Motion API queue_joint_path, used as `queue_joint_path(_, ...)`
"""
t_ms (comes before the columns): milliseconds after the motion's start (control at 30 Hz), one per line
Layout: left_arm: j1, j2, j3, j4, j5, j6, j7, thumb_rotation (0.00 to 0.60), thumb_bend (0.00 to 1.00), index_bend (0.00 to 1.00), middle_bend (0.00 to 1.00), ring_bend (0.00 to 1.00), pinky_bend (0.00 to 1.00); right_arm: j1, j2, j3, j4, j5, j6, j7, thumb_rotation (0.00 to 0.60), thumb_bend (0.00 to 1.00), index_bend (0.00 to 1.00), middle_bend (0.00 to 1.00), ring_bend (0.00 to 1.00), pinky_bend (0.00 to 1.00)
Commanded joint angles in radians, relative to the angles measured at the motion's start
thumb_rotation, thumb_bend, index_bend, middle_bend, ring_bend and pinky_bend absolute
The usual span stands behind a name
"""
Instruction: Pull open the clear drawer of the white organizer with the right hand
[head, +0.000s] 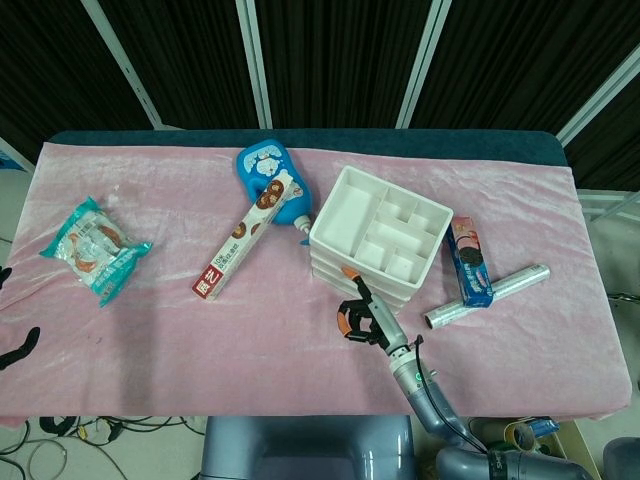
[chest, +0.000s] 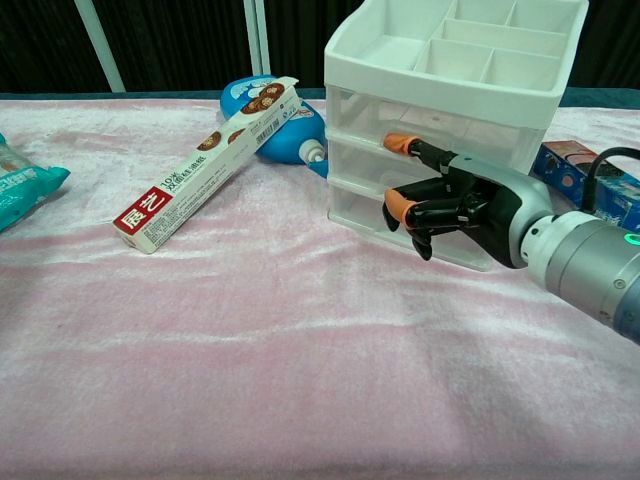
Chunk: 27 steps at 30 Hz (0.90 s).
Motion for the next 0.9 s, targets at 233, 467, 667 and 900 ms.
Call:
queue_joint_path(233,0.001,-0.001,0.0,-0.001,-0.002,0.002,0.003,0.6,0.29,0.1,0.05,0.0,0.07,0.003,0.009,-0.01,-0.002,-0.027,-0.014,0.03,0.6,0.51,0.07,0.68,0.77,0.72)
queue_joint_path(467,0.001,-0.001,0.0,-0.002,-0.003,0.002,0.003,0.6,0.3,0.1,0.05,0.0,0.07,-0.001,0.01,-0.024,-0.009,-0.045,-0.008,0.033,0.6,0.51,0.07,0.68,0.77,0.72)
queue_joint_path(667,0.002,0.0,0.0,-0.003,-0.004,0.002,0.003,0.6,0.3,0.1,0.05,0.0,0.07,-0.008,0.012,-0.04,-0.027,-0.067,0.004,0.035,0.6,0.51,0.07,0.68,0.77,0.72)
queue_joint_path(900,0.002,0.0,-0.001,-0.003,-0.006,0.001,0.004,0.6,0.3,0.1,0.05,0.0,0.07,-0.011,0.008,-0.064,-0.039,-0.084,0.005,0.031,0.6,0.51,0.07,0.68,0.77,0.72)
